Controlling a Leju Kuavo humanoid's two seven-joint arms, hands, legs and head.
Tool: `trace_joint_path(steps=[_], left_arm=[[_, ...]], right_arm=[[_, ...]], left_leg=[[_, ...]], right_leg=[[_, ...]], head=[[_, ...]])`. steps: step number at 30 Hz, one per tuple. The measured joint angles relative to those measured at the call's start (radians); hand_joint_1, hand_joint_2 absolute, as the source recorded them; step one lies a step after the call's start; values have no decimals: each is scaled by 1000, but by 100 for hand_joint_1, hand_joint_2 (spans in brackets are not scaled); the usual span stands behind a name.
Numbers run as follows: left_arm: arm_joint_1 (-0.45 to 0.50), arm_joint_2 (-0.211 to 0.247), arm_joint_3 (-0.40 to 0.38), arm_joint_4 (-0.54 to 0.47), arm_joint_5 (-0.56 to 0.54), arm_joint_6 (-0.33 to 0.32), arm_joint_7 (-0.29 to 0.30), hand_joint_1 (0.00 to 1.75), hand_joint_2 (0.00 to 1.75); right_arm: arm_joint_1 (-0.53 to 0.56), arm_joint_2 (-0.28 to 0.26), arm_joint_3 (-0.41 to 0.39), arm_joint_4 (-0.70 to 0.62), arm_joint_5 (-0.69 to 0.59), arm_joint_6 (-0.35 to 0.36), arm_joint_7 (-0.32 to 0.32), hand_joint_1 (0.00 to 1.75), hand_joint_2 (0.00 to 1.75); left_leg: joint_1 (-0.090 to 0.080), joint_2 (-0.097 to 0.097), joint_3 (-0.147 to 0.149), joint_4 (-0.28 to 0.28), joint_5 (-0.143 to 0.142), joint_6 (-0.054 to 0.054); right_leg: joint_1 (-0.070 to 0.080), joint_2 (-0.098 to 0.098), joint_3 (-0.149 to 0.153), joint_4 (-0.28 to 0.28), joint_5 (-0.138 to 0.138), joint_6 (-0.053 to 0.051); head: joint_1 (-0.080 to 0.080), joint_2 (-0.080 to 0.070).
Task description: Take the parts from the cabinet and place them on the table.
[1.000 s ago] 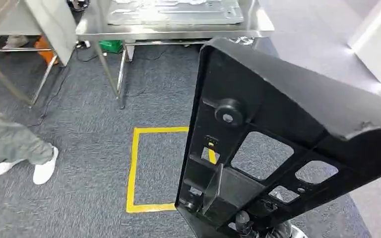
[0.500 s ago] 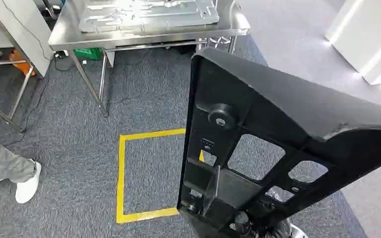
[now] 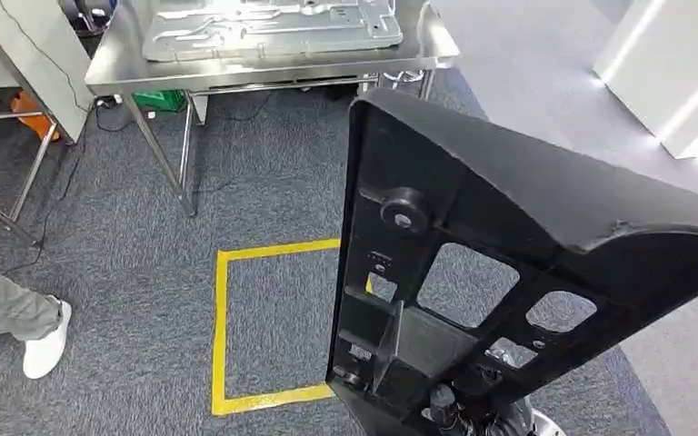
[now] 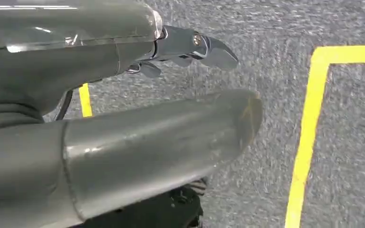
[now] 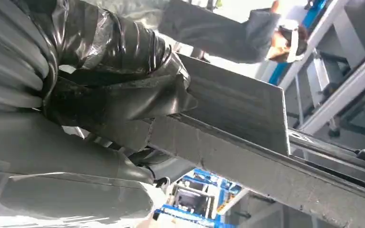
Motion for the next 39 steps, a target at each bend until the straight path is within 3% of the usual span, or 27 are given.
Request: trace_joint_path(steps=[2, 4, 5, 7, 8, 9, 10, 11, 13, 14, 17, 19, 20, 21, 23, 24, 25, 26, 28, 29, 30, 33, 34, 35, 37, 38, 39], left_arm=[[0, 0, 0, 0, -1, 0, -2, 0, 0], [-2, 0, 0, 0, -2, 0, -3, 0, 0], [-2, 0, 0, 0, -3, 0, -5, 0, 0], [-2, 0, 0, 0, -6, -2, -5, 0, 0], [0, 0, 0, 0, -7, -2, -5, 0, 0], [3, 0, 0, 0, -8, -2, -5, 0, 0], [4, 0, 0, 0, -8, -2, -5, 0, 0], [4, 0, 0, 0, -8, -2, -5, 0, 0], [3, 2, 0, 0, -9, -2, -8, 0, 0], [2, 4, 0, 0, -9, -2, -8, 0, 0], [2, 5, 0, 0, -10, -3, -13, 0, 0], [2, 3, 0, 0, -10, -3, -14, 0, 0], [1, 3, 0, 0, -10, -3, -14, 0, 0], [1, 3, 0, 0, -10, -3, -14, 0, 0], [1, 3, 0, 0, -10, -3, -14, 0, 0], [1, 3, 0, 0, -10, -3, -14, 0, 0], [2, 3, 0, 0, -10, -3, -14, 0, 0], [3, 3, 0, 0, -10, -3, -14, 0, 0], [3, 2, 0, 0, -10, -3, -14, 0, 0], [1, 2, 0, 0, -10, -3, -14, 0, 0], [-1, 2, 0, 0, -10, -3, -14, 0, 0], [-2, 2, 0, 0, -10, -3, -14, 0, 0], [-1, 2, 0, 0, -10, -3, -14, 0, 0], [-2, 2, 0, 0, -10, -3, -15, 0, 0], [-3, 2, 0, 0, -11, -3, -15, 0, 0], [-2, 2, 0, 0, -11, -3, -16, 0, 0], [1, 2, 0, 0, -11, -3, -16, 0, 0]], right_arm=[[1, 0, -1, 0, 0, -1, 1, 175, 175], [2, 0, -1, -1, 0, -1, 1, 175, 175], [0, 0, -1, -1, 0, -1, 1, 175, 175], [0, 0, -2, 0, 0, -1, 2, 175, 175], [1, 0, -2, 0, 0, -1, 2, 175, 175], [1, 0, -2, 0, 0, -1, 2, 175, 175], [1, 0, -2, 0, 0, -1, 2, 175, 175], [1, 0, -2, 0, 0, -2, 2, 175, 175], [0, 0, -2, 0, 0, -2, 2, 175, 175], [0, 0, -2, 1, 0, -2, 2, 175, 175], [1, 0, -1, 1, 0, -2, 2, 175, 175], [0, 0, -2, -1, 0, -2, 2, 175, 175], [-1, 0, -2, -1, -1, -2, 1, 175, 175], [-1, 0, -2, -1, -1, -2, 0, 175, 175], [2, 0, -2, 0, -1, -2, 1, 175, 175], [2, 0, -2, 1, -1, -2, 1, 175, 175], [2, 0, -2, 1, -1, -2, 1, 175, 175], [2, 0, -2, 2, -1, -2, 1, 175, 175], [2, 0, -2, 2, -1, -2, 1, 175, 175], [1, 0, -2, 2, -1, -2, 1, 175, 175], [0, 0, -2, 2, -1, -2, 2, 175, 175], [2, -1, -2, 2, -1, -2, 2, 175, 175], [3, 0, -3, 2, -1, -2, 2, 175, 175], [2, 0, -2, 1, -2, -2, 1, 175, 175], [0, 0, -3, 1, -1, -2, 2, 175, 175], [3, 0, -3, 2, 0, -3, 4, 175, 175], [3, 0, -3, 2, 1, -4, 5, 175, 175]], left_leg=[[0, 3, 7, -10, -2, -12], [4, 3, 19, 2, -15, -22], [3, 2, -6, 53, -45, -21], [2, 1, -97, 218, -121, -22], [1, 0, -139, 289, -142, -24], [1, 0, -166, 322, -138, -24], [0, 0, -164, 298, -102, -21], [-1, -1, -142, 236, -52, -17], [-6, -3, -68, 58, 54, 0], [-13, -4, -50, 26, 44, 9], [-18, -1, -45, 12, 36, 17], [-3, 0, -32, -7, 45, 26], [-1, 0, -27, -11, 43, 33], [-1, 1, -25, -11, 41, 36], [-1, 1, -20, -11, 33, 36], [0, 1, -15, -11, 28, 34], [1, 0, -7, -11, 22, 32], [3, -1, 5, -11, 13, 28], [7, -2, 32, -12, -4, 18], [5, -2, 36, -14, -11, 12], [2, -4, 38, -15, -18, 3], [2, 1, 54, -39, -19, -14], [1, 3, 65, -36, -26, -22], [5, 2, 55, -1, -41, -24], [3, 0, -15, 129, -104, -23], [3, 0, -82, 244, -150, -23], [2, -1, -128, 311, -165, -23]], right_leg=[[5, 4, 1, 0, -5, -11], [-3, 4, 20, -23, 1, -28], [-2, 3, 26, -27, -2, -36], [2, 3, 28, -25, -9, -47], [6, 3, 30, -23, -13, -51], [9, 6, 33, -22, -16, -53], [12, 8, 41, -22, -22, -52], [14, 10, 51, -22, -27, -51], [16, 11, 74, -23, -41, -48], [20, 11, 77, -23, -48, -42], [14, 13, 77, -27, -55, -24], [15, 11, 83, -19, -63, -14], [16, 9, 66, 20, -84, -8], [12, 9, 28, 88, -120, -2], [1, 8, -76, 261, -183, 10], [-2, 8, -108, 302, -182, 14], [-6, 7, -117, 297, -156, 17], [-10, 7, -104, 246, -105, 20], [-12, 3, -30, 60, 17, 18], [-9, 0, -11, 10, 25, 14], [-2, 2, 1, -15, 12, 7], [3, 6, 3, -15, 5, -10], [-6, 9, 19, -31, 8, -21], [-7, 7, 27, -36, 6, -27], [-4, 4, 35, -36, -1, -38], [-1, 4, 40, -38, -6, -44], [2, 5, 44, -37, -11, -46]], head=[[0, 0], [0, 0], [-1, 0], [-1, 0], [-1, 0], [-1, 0], [-1, 0], [-1, 0], [-1, 0], [0, 0], [-1, 0], [-1, 0], [0, 0], [0, 0], [0, 0], [0, 0], [0, 0], [0, 0], [0, 0], [0, 0], [0, 0], [0, 0], [-2, 0], [-1, 0], [-2, 0], [-2, 0], [-2, 0]])
